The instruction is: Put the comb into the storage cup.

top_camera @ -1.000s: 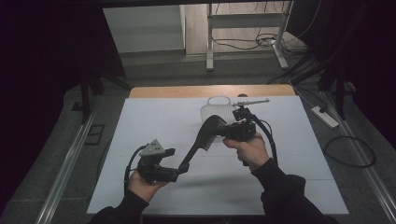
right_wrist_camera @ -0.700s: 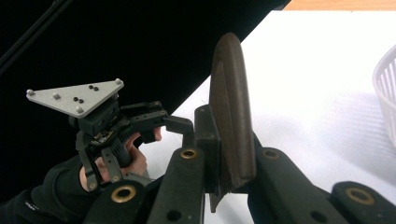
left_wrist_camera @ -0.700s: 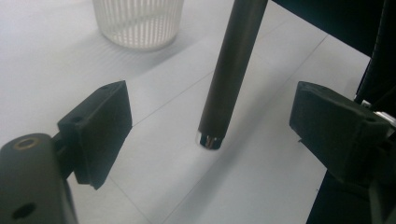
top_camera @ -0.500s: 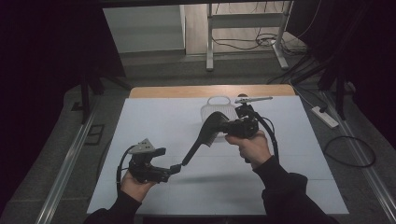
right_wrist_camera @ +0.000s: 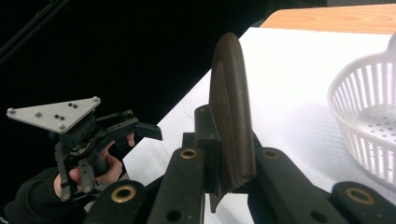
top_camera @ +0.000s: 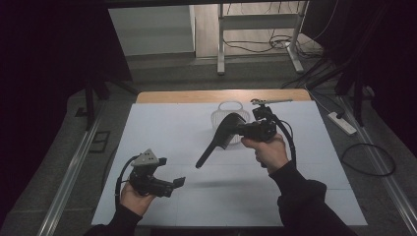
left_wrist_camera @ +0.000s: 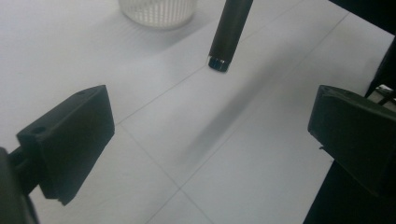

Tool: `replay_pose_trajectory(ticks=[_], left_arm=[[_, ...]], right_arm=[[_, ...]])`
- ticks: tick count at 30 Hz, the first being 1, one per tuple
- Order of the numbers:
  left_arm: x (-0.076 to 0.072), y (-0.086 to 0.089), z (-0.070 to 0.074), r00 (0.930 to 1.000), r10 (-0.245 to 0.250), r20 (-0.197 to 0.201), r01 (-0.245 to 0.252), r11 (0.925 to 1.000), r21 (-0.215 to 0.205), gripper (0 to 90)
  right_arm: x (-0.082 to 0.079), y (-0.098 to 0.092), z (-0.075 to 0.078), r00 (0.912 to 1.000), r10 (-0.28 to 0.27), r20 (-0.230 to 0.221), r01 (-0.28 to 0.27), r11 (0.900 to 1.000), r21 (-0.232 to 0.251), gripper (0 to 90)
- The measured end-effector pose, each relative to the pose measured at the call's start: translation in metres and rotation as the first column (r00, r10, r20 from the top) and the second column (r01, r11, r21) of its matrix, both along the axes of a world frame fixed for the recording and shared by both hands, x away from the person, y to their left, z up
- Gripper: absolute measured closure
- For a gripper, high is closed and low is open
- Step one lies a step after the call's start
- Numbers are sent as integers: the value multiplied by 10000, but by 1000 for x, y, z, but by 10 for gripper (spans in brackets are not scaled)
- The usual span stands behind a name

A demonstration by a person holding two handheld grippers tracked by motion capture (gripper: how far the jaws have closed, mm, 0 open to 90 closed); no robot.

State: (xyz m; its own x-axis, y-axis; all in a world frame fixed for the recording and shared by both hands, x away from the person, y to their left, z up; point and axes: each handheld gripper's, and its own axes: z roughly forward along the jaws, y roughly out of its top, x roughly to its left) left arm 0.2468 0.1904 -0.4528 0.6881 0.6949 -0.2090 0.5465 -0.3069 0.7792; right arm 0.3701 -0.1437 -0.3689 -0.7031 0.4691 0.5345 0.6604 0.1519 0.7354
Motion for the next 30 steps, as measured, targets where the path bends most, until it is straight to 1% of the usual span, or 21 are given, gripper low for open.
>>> replay_pose_trajectory(ticks=[1,3,4,8,9,13,15,20,30], left_arm=[[-1,2,0,10000,-5,9,5,10000,-11,0],[-2,4,-1,10000,7,-33,-8,9999,-163,0],[-3,8,-2,9999,7,-132,-10,9996,-272,0],[-5,13,-4,9996,46,-271,-58,9990,-442,0],[-6,13,-4,9994,62,-341,-77,9991,-425,0],[-8,16,-4,9995,136,-269,-145,9994,-313,0],[-12,19,-4,9996,211,-210,-217,9995,-244,0],[-16,23,-5,9995,226,-231,-230,9996,-169,0],[-24,35,-8,9984,397,-407,-411,9986,-343,0]], right_arm=[[1,-1,0,10000,-44,8,44,10000,11,860],[2,-2,1,10000,-95,23,95,10000,5,860],[3,-3,1,9999,-115,23,115,9999,-6,860],[5,-4,2,9998,-196,67,196,9998,8,860],[6,-4,2,9997,-214,64,214,9998,1,860],[8,-6,2,9994,-320,97,321,9995,-28,860],[9,-7,3,9992,-381,143,381,9993,-34,860],[11,-10,4,9986,-498,163,498,9988,-25,860],[15,-15,8,9969,-739,274,738,9973,28,860]])
